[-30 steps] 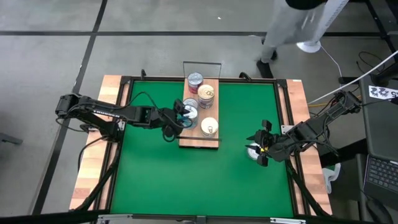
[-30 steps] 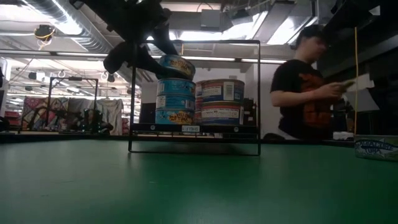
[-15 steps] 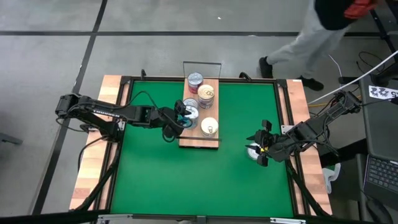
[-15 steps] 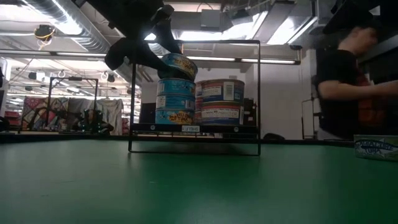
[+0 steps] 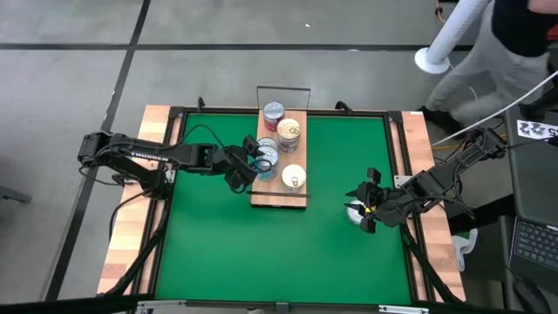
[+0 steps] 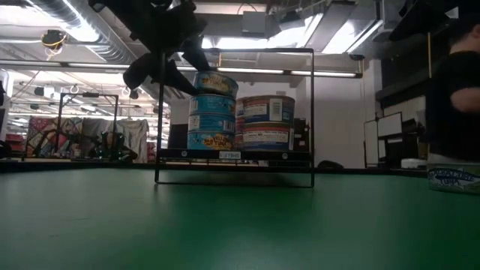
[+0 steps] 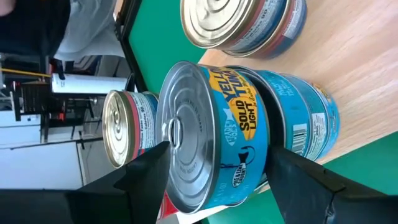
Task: Stack canned seafood by type on shelf
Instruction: Stack the light blue tuna can on top of the light blue tuna can on the shelf, then stack the green tuna can on top of the green tuna can on the shelf
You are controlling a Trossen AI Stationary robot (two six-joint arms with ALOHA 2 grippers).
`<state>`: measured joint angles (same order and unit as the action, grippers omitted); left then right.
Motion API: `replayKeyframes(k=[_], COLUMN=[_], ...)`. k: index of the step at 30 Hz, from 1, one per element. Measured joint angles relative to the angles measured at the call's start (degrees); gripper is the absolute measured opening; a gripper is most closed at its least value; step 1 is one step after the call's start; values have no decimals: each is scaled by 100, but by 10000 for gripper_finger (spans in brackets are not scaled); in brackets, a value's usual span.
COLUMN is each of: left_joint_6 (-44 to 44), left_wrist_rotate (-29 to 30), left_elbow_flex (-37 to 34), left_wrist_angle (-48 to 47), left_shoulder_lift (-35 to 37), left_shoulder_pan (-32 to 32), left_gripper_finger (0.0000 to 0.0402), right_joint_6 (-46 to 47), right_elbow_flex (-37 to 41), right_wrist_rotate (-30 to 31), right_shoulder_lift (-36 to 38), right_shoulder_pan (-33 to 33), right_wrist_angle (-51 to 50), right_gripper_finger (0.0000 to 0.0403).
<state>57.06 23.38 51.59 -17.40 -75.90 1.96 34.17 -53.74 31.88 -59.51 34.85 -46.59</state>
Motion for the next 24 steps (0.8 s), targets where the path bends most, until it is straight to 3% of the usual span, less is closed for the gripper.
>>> replayKeyframes(k=[12,24], left_joint_6=[-201,-783], left_wrist_rotate=[10,144], left_elbow_flex=[0,-2], left_wrist_angle=[-40,-176], left_shoulder_lift=[0,256], left_shoulder_pan=[-162,-160], left_gripper_finger=[253,253], right_joint_6=[0,0], right_elbow_flex=[0,0], right_wrist_rotate=[-4,-450], right_shoulder_lift=[0,2], right_shoulder_pan=[0,0], right_wrist_angle=[1,7], right_gripper_finger=[140,140])
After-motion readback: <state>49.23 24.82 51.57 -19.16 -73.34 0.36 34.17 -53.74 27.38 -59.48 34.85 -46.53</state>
